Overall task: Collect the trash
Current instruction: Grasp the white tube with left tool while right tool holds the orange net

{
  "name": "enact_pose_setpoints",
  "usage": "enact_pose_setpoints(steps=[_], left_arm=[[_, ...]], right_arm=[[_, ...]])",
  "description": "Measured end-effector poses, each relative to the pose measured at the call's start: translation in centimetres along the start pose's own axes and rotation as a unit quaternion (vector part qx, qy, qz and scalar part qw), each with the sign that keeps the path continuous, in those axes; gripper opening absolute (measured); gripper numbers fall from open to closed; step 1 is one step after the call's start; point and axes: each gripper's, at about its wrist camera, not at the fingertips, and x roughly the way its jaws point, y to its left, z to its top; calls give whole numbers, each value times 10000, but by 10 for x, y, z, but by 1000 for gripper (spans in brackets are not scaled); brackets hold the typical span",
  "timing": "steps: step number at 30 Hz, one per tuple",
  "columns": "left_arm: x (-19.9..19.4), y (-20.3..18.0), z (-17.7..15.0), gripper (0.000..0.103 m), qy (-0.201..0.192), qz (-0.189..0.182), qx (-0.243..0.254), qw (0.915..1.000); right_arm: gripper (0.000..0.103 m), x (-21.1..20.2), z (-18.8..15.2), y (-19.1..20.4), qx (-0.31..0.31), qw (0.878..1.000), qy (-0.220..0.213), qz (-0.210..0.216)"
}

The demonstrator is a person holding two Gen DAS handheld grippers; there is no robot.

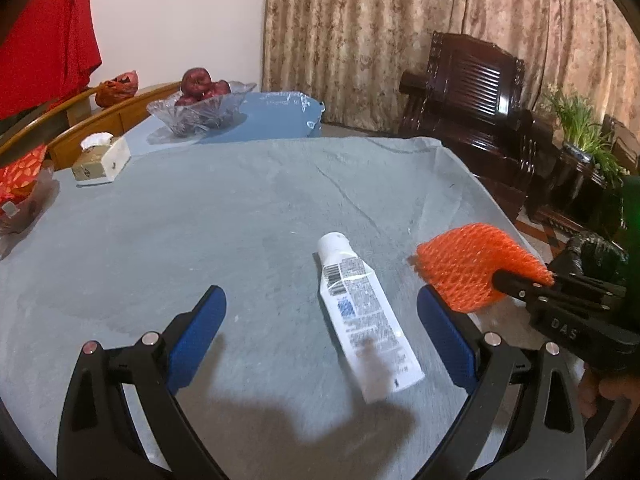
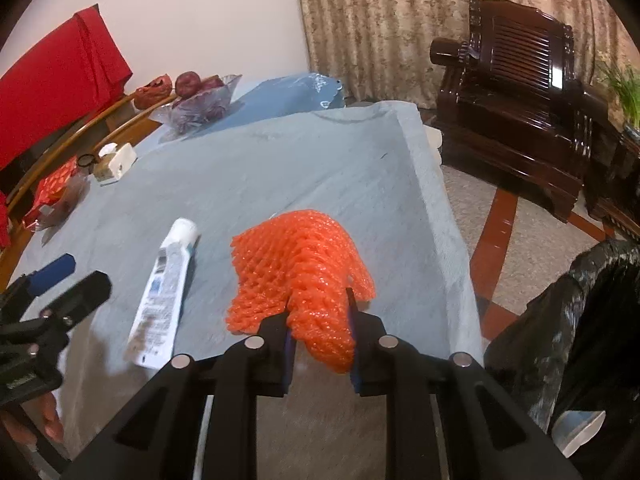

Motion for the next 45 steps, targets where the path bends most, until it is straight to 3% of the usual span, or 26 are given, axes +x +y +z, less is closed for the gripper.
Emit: enact_pose_setpoints(steps=[9,14,16,20,23,24,34,35,36,37,40,45], left_arm=[[46,-7,7,93,439,80,-58,9990],[66,-7,5,77,851,-43,-218,9961],[70,-7,5,75,931,-72,-278,9952],[73,-11,7,70,957,-53,-204,9952],[71,-11,8,48,921,-81,-213,9955],[71,-10,8,46,912,-95,-252,9955],[49,-9,13,45,592,-301,-311,9973],[45,-9,14,42,559,-309,-295,9975],[43,-9,15,23,537,-301,-278,9977],[41,-10,17,11,552,-341,-253,9976],[36,-10,18,8,539,-387,-213,9976],[39,-7,10,11,707,-378,-245,9965]], right_arm=[[21,18,8,-9,132,9999,55,19],[21,23,10,-10,182,9998,80,74],[21,24,10,-9,180,9998,97,78],[21,25,11,-10,175,9997,109,91],[21,24,11,-9,167,9998,104,81],[21,25,11,-10,164,9998,103,82],[21,12,12,-3,-32,10000,-57,47],[21,10,13,-4,-31,9999,-78,57],[21,8,13,-3,-30,9999,-97,73],[21,6,14,-3,-36,9999,-114,79],[21,-2,14,0,-97,9997,-185,96],[21,-3,10,1,-114,9998,-142,99]])
